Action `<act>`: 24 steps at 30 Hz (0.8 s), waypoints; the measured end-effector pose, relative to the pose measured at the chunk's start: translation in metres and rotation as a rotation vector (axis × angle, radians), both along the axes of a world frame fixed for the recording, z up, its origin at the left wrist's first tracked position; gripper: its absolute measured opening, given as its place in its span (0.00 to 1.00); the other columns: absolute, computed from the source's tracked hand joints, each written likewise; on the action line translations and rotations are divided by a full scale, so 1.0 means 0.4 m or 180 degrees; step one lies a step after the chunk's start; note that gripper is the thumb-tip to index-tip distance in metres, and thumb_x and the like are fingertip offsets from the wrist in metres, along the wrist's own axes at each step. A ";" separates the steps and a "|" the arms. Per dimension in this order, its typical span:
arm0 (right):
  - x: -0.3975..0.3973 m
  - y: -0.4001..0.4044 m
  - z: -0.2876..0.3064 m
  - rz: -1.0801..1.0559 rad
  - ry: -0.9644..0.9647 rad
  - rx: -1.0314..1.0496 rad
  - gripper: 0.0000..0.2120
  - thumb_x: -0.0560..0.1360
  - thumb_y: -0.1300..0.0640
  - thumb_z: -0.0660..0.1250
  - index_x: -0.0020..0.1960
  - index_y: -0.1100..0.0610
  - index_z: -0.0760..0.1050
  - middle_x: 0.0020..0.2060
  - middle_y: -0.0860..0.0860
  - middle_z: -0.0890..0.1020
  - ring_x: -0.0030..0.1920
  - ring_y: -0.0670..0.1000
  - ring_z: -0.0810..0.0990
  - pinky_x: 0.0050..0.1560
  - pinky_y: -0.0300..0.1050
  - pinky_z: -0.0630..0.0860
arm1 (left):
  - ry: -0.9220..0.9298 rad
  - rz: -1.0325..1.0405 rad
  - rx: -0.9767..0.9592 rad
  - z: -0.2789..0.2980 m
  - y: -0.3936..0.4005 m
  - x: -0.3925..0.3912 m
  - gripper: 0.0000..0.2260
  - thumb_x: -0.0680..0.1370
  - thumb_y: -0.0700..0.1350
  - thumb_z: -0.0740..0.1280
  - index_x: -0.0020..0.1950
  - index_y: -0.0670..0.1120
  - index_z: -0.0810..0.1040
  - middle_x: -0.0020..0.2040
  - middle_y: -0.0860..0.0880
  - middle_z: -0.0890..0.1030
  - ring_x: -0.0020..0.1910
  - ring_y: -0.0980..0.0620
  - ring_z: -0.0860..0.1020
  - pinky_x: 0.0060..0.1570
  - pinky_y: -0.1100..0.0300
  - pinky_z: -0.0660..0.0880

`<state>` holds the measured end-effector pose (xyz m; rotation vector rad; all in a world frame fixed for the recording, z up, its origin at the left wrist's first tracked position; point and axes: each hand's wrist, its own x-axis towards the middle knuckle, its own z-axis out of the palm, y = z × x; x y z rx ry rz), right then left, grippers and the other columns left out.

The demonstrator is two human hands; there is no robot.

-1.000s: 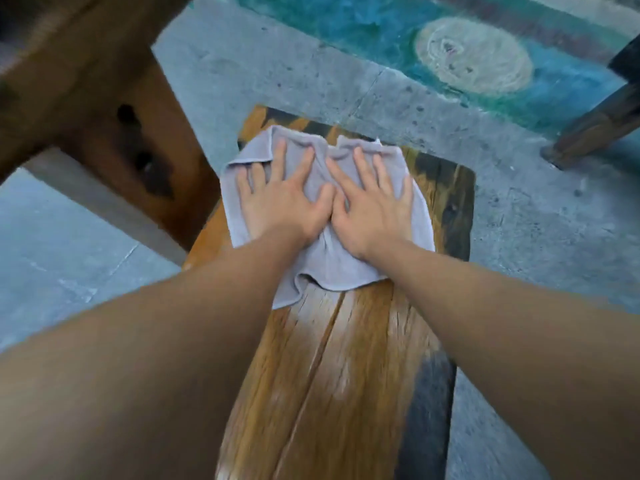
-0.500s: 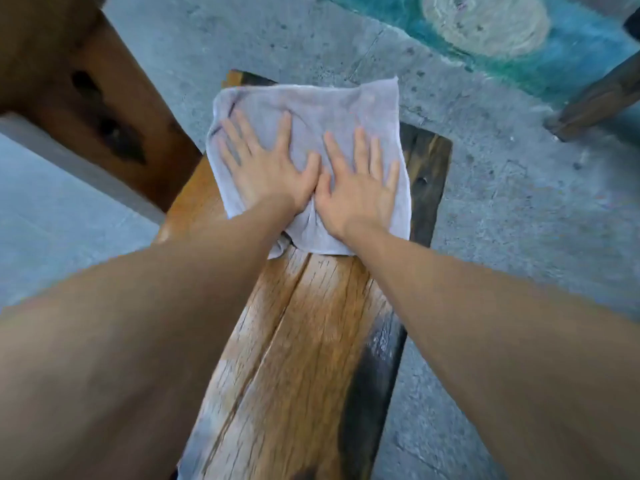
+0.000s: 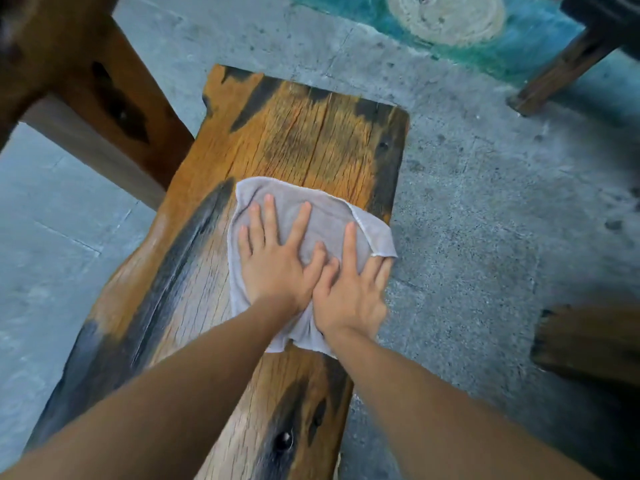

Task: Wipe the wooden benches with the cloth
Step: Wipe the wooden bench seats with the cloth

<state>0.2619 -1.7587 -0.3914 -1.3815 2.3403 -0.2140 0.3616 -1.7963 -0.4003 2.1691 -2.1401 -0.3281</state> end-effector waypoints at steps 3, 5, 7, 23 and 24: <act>-0.022 -0.092 -0.006 -0.0250 -0.0100 -0.0146 0.29 0.79 0.37 0.46 0.78 0.30 0.40 0.77 0.56 0.58 0.79 0.60 0.54 0.54 0.64 0.77 | 0.0045 -0.0233 -0.0057 0.005 -0.124 -0.006 0.31 0.78 0.67 0.48 0.80 0.64 0.48 0.83 0.44 0.43 0.82 0.42 0.42 0.79 0.43 0.44; -0.033 -0.171 -0.004 -0.0333 -0.0113 -0.0216 0.29 0.79 0.37 0.47 0.78 0.30 0.41 0.77 0.55 0.58 0.78 0.61 0.57 0.53 0.64 0.76 | 0.0033 -0.0188 -0.0109 0.003 -0.197 -0.018 0.30 0.78 0.67 0.49 0.80 0.65 0.49 0.83 0.44 0.44 0.82 0.42 0.43 0.79 0.43 0.45; -0.059 -0.269 -0.014 -0.0411 -0.0101 -0.0247 0.29 0.79 0.36 0.48 0.78 0.30 0.43 0.77 0.55 0.58 0.75 0.62 0.59 0.54 0.64 0.75 | 0.0044 -0.0159 -0.0105 -0.003 -0.282 -0.051 0.29 0.78 0.67 0.49 0.80 0.66 0.51 0.83 0.44 0.46 0.82 0.41 0.45 0.79 0.42 0.46; -0.185 -0.741 0.008 0.2314 0.0434 -0.0534 0.27 0.80 0.40 0.49 0.79 0.41 0.59 0.78 0.57 0.65 0.78 0.59 0.58 0.75 0.62 0.55 | 0.0173 0.1053 -0.0210 0.011 -0.588 -0.067 0.31 0.83 0.57 0.50 0.83 0.46 0.48 0.83 0.45 0.48 0.82 0.47 0.45 0.80 0.51 0.44; -0.163 -0.733 0.014 0.2720 0.0416 -0.0548 0.28 0.81 0.40 0.49 0.80 0.39 0.54 0.81 0.58 0.57 0.81 0.58 0.52 0.78 0.61 0.50 | 0.0102 0.1191 -0.0151 0.016 -0.565 -0.034 0.31 0.83 0.56 0.50 0.83 0.45 0.47 0.83 0.44 0.47 0.82 0.47 0.44 0.80 0.50 0.43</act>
